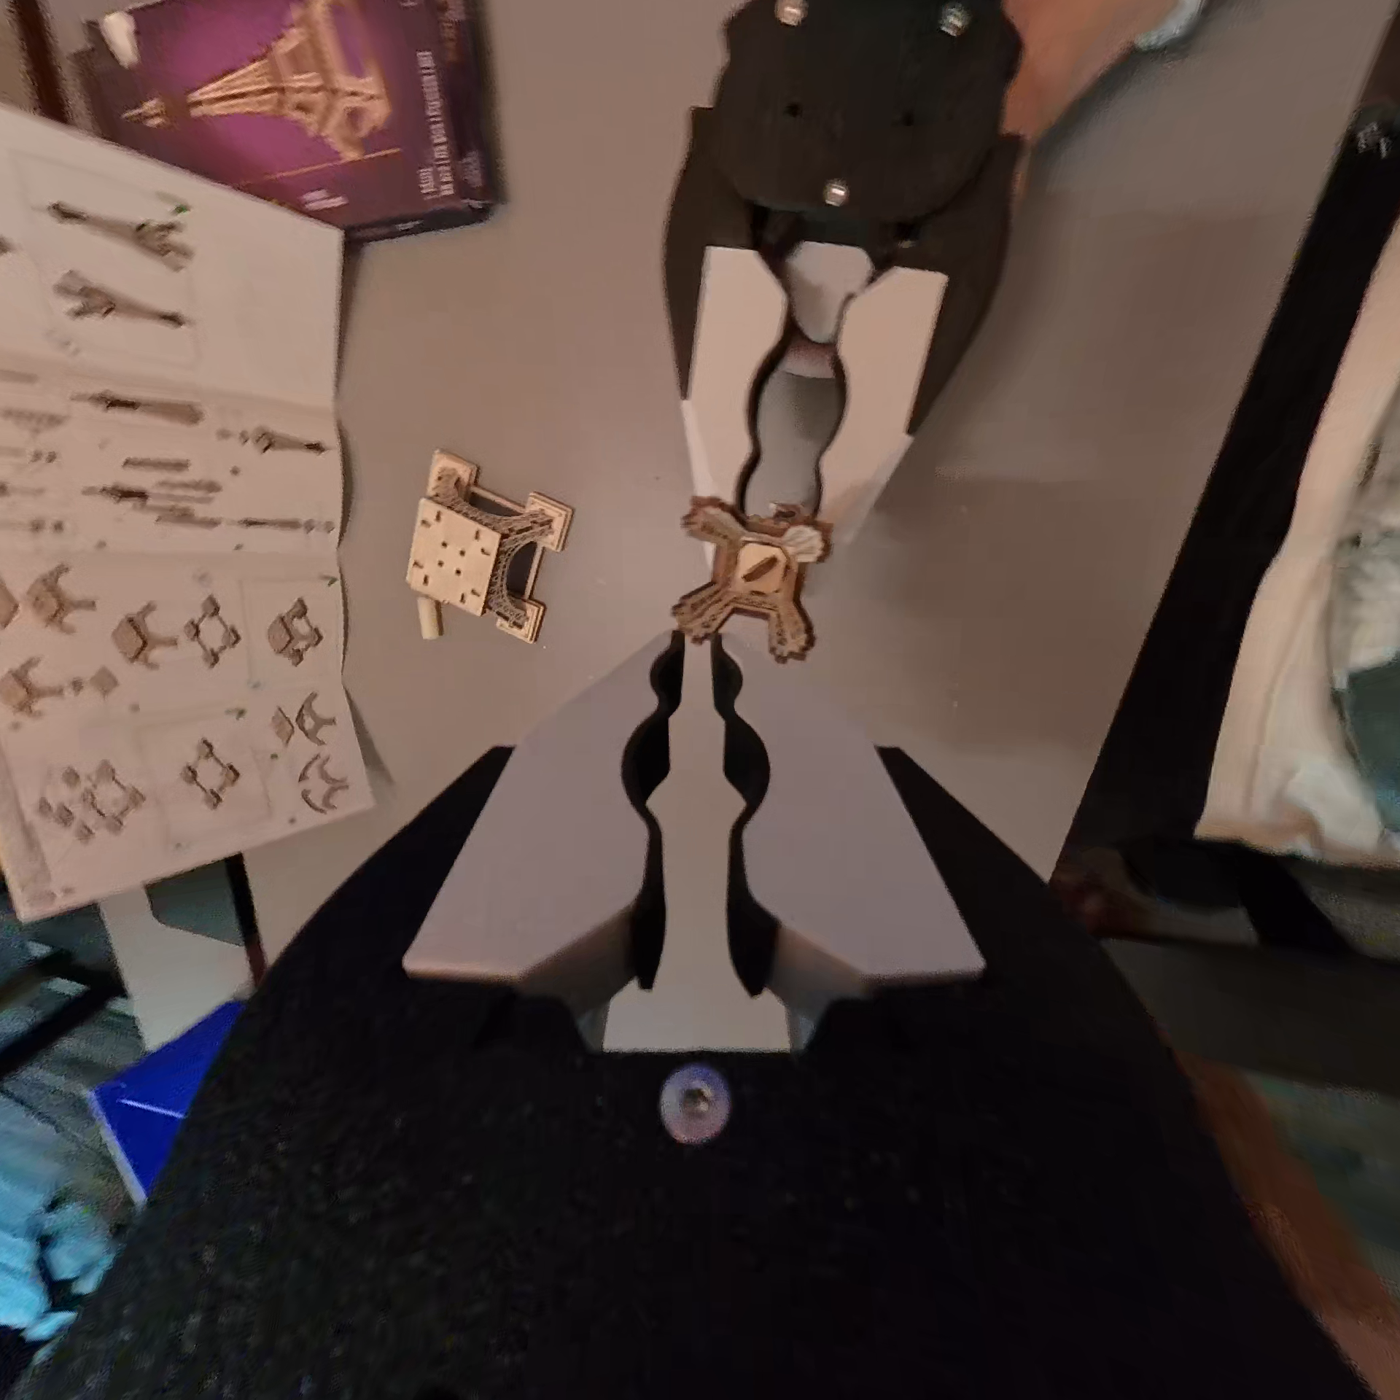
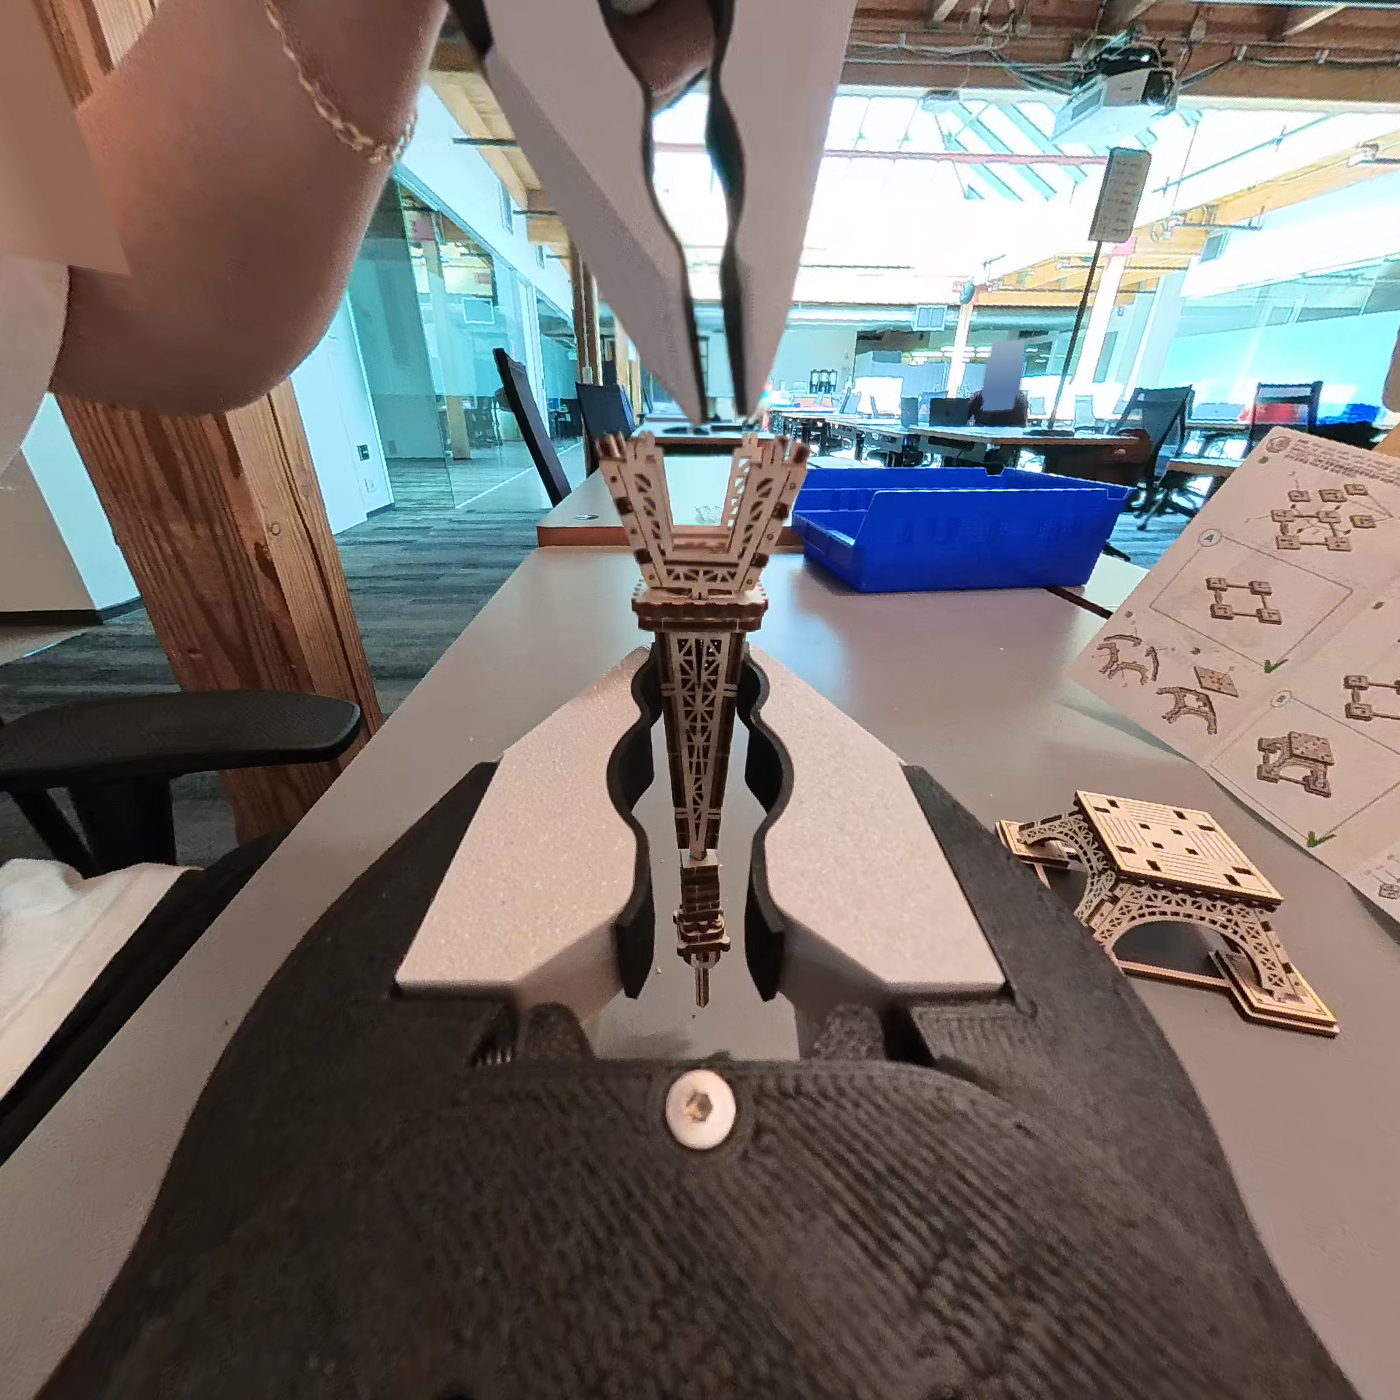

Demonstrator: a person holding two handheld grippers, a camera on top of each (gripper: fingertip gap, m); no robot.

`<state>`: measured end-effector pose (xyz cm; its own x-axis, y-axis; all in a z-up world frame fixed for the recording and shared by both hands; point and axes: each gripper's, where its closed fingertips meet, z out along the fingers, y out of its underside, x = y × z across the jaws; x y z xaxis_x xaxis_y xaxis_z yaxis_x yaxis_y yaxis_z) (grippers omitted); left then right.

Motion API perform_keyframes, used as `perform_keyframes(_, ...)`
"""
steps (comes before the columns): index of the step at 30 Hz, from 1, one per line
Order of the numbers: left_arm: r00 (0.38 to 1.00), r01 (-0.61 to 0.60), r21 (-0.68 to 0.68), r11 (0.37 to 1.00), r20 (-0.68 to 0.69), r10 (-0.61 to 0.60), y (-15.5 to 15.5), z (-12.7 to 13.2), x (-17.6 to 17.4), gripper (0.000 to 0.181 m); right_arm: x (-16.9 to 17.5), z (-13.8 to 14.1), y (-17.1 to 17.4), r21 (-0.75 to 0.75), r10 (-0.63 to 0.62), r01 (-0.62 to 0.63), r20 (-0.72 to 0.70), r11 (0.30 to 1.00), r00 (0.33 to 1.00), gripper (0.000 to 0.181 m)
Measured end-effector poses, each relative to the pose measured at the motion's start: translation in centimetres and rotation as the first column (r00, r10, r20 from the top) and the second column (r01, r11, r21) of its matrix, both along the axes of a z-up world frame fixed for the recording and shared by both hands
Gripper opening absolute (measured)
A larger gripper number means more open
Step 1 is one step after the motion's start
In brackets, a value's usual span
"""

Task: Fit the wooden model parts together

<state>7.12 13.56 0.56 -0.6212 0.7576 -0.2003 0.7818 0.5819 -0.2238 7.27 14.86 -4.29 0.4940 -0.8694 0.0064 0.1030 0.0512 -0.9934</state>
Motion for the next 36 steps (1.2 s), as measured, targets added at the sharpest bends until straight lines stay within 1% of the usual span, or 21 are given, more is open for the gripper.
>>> perform_keyframes(2, 0.987, -0.128, -0.032, 0.991, -0.102, 0.124, -0.2, 0.2, 0.3, 0.006, 0.0, 0.1, -0.1, 0.002, -0.002, 0.002, 0.006, 1.000, 1.000, 0.017)
perform_keyframes(3, 0.968, -0.196, -0.029, 0.980, -0.164, 0.189, -0.2, 0.2, 0.4, 0.007, 0.0, 0.1, -0.1, -0.002, -0.009, 0.009, 0.011, 1.000, 1.000, 0.017)
perform_keyframes(5, 0.922, -0.280, -0.005, 0.960, -0.279, 0.267, 0.0, 0.1, 0.7, 0.006, 0.1, 0.1, -0.2, -0.026, -0.043, 0.044, 0.027, 0.999, 0.999, 0.017)
perform_keyframes(7, 0.864, -0.330, 0.070, 0.941, -0.379, 0.331, 0.5, -0.4, 0.6, 0.006, 0.3, 0.0, -0.3, -0.081, -0.093, 0.097, 0.047, 0.992, 0.995, 0.017)
perform_keyframes(10, 0.772, -0.341, 0.208, 0.917, -0.495, 0.399, 1.4, -1.0, -0.5, 0.008, 0.6, -0.1, -0.7, -0.180, -0.197, 0.211, 0.093, 0.961, 0.976, 0.017)
perform_keyframes(11, 0.748, -0.343, 0.231, 0.910, -0.519, 0.414, 1.4, -1.1, -0.8, 0.010, 0.7, -0.1, -0.9, -0.211, -0.225, 0.243, 0.107, 0.947, 0.968, 0.017)
perform_keyframes(13, 0.722, -0.369, 0.240, 0.898, -0.534, 0.440, 1.1, -1.5, -0.6, 0.012, 0.8, -0.2, -1.1, -0.262, -0.264, 0.288, 0.124, 0.921, 0.957, 0.017)
perform_keyframes(17, 0.713, -0.418, 0.239, 0.877, -0.511, 0.479, 0.7, -2.3, 0.2, 0.012, 1.0, -0.7, -1.5, -0.312, -0.304, 0.329, 0.125, 0.892, 0.944, 0.017)
perform_keyframes(25, 0.730, -0.443, 0.229, 0.867, -0.469, 0.497, 0.1, -3.4, 0.0, 0.007, 1.3, -1.2, -1.9, -0.342, -0.354, 0.370, 0.112, 0.864, 0.929, 0.017)
perform_keyframes(27, 0.737, -0.457, 0.218, 0.862, -0.450, 0.504, -0.2, -3.7, 0.2, 0.002, 1.4, -1.1, -2.2, -0.350, -0.375, 0.392, 0.117, 0.851, 0.919, 0.017)
perform_keyframes(36, 0.739, -0.497, 0.168, 0.851, -0.432, 0.517, -1.8, -4.3, 0.4, 0.000, 1.4, -1.6, -4.0, -0.388, -0.483, 0.484, 0.107, 0.785, 0.869, 0.017)
